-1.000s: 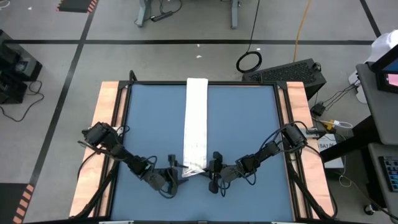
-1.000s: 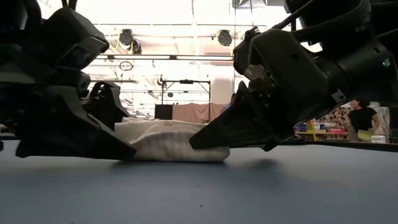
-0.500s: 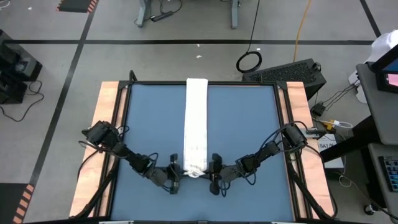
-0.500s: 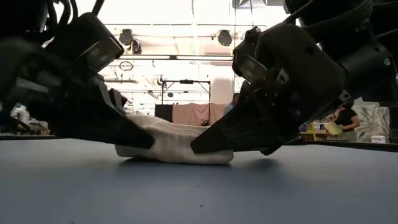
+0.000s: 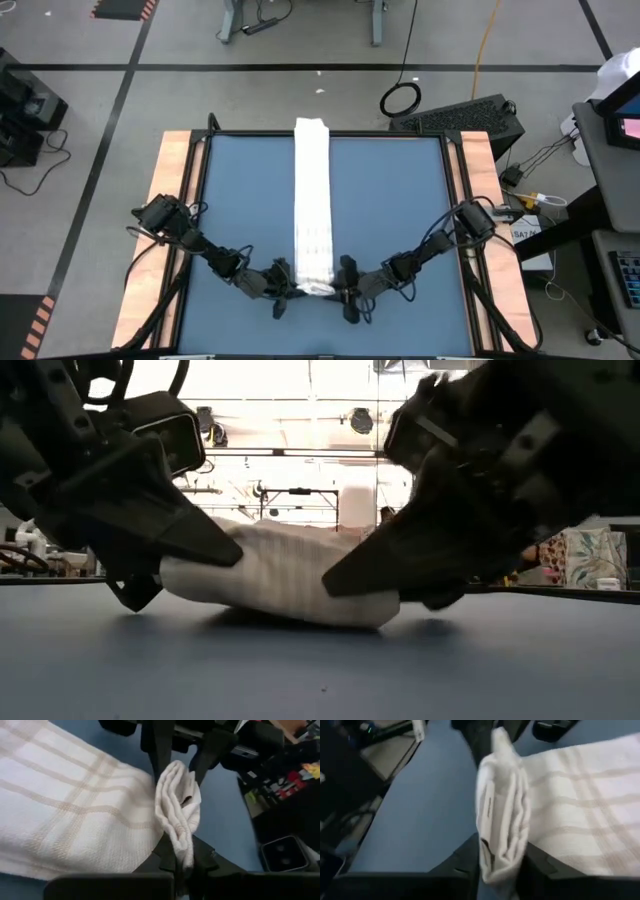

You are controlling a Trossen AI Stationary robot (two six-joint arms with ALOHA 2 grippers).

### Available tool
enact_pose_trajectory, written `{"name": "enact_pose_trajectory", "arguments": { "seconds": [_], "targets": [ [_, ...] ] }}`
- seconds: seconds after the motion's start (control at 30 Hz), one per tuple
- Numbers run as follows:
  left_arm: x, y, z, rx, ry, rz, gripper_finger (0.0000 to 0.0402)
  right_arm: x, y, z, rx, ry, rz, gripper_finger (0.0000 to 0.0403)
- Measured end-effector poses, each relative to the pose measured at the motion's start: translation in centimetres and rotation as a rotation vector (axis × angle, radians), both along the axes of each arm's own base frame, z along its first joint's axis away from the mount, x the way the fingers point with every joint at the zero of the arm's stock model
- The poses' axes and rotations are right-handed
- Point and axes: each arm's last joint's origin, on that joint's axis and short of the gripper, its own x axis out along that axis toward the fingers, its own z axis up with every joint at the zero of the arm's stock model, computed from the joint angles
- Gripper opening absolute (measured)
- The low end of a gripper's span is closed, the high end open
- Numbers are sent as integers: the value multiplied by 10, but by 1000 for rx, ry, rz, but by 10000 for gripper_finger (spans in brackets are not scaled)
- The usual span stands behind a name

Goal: Roll towel into tight, uniform cylinder
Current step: Roll the white towel

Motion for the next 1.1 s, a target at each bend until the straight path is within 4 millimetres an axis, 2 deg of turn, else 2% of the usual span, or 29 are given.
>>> {"name": "enact_pose_trajectory", "arguments": {
  "seconds": [0.2, 0.33, 0.53, 0.8, 1.1],
  "targets": [
    [2, 2, 1, -72, 5, 22, 13, -15, 17, 12, -307, -41, -25, 162],
    [6, 2, 13, -197, -96, -36, 13, -30, 33, 30, -496, -98, -18, 205],
    [4, 13, 6, -324, -16, -14, 13, -53, 61, 41, -754, -182, 9, 228],
    [12, 30, 7, -473, 41, -47, 13, -52, 68, 27, -740, -229, 67, 215],
    [13, 32, 6, -524, 62, -12, 13, -38, 57, 17, -745, -254, 47, 212]
  ]
}}
